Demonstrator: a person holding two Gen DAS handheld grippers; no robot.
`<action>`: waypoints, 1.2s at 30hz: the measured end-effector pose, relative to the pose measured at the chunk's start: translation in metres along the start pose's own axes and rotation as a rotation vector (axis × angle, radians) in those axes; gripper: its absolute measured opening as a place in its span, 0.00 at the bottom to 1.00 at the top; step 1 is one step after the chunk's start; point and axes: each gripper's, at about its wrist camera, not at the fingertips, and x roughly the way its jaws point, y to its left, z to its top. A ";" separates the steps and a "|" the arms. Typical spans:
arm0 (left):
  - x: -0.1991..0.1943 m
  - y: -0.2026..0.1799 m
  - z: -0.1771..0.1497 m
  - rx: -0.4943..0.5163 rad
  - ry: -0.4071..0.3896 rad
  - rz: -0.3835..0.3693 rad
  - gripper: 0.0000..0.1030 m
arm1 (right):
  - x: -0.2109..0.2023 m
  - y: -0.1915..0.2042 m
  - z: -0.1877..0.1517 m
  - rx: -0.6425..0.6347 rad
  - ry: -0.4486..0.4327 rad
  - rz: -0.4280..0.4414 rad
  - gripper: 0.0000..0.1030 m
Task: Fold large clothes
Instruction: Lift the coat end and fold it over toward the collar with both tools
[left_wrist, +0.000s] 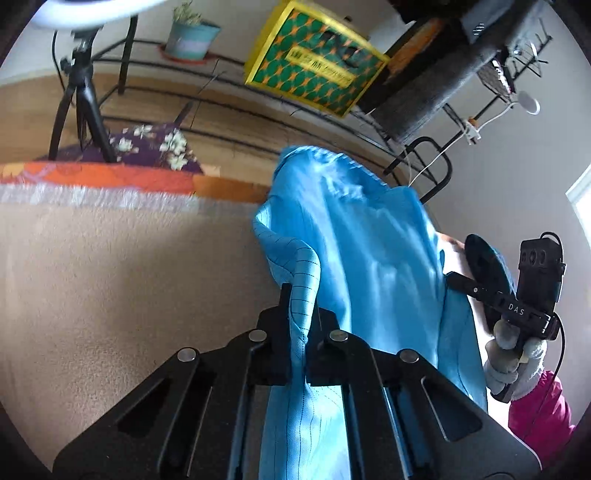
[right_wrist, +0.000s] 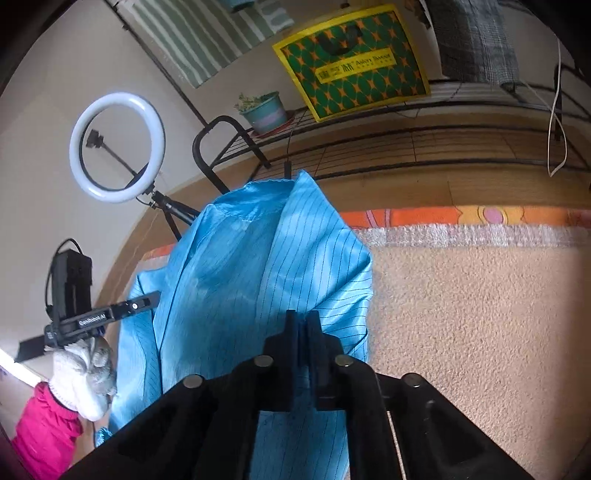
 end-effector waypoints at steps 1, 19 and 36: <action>-0.005 -0.003 0.000 0.003 -0.011 -0.008 0.01 | -0.004 0.003 0.001 -0.008 -0.011 -0.005 0.00; -0.119 -0.089 -0.051 0.214 -0.102 -0.079 0.01 | -0.140 0.071 -0.025 -0.129 -0.157 0.068 0.00; -0.205 -0.134 -0.194 0.487 -0.076 0.097 0.01 | -0.240 0.110 -0.165 -0.115 -0.118 0.063 0.00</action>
